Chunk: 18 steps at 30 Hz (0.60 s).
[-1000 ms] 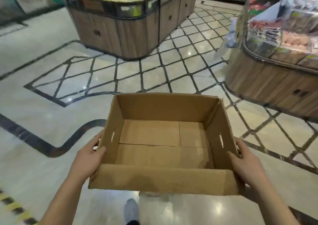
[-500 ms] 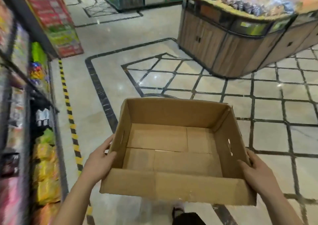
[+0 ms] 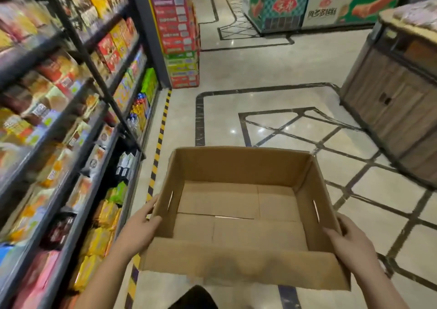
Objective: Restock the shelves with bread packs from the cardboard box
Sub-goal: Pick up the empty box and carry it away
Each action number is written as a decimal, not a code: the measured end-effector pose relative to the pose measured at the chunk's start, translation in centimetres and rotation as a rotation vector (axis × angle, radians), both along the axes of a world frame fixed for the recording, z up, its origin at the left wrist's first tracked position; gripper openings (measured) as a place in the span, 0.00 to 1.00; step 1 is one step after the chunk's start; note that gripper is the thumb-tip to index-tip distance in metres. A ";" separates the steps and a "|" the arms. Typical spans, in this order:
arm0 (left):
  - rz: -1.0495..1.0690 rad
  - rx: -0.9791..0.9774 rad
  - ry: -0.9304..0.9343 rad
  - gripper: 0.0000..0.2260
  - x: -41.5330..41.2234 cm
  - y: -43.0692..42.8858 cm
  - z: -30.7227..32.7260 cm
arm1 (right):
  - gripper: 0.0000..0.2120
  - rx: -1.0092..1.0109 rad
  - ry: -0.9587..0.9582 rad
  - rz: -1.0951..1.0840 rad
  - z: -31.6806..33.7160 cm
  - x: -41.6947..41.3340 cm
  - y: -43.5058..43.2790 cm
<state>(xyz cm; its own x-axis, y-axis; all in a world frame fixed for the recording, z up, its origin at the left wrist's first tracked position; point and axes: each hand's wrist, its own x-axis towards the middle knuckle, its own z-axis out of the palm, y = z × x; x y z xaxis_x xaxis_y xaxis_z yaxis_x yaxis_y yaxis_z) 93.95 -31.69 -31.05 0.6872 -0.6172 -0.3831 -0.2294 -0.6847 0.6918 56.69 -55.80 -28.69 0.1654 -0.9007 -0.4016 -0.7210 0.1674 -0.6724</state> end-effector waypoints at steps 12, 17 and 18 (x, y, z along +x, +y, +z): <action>0.146 -0.023 0.035 0.27 18.7 -20.1 -4.3 | 0.20 -0.041 -0.006 0.034 -2.5 21.1 -23.7; 0.152 -0.052 0.082 0.28 30.2 -30.3 -3.8 | 0.19 0.009 -0.022 -0.021 -1.4 31.7 -33.4; 0.158 -0.056 0.079 0.27 32.2 -32.6 -3.3 | 0.19 0.013 -0.034 -0.047 -1.1 33.6 -35.4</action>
<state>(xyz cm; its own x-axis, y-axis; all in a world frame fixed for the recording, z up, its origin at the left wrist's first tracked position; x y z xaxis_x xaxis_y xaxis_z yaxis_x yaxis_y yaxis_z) 126.16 -64.28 -34.38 0.7466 -0.5257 -0.4077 -0.0651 -0.6676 0.7416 90.29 -91.19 -29.78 0.1370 -0.9025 -0.4084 -0.6890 0.2094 -0.6938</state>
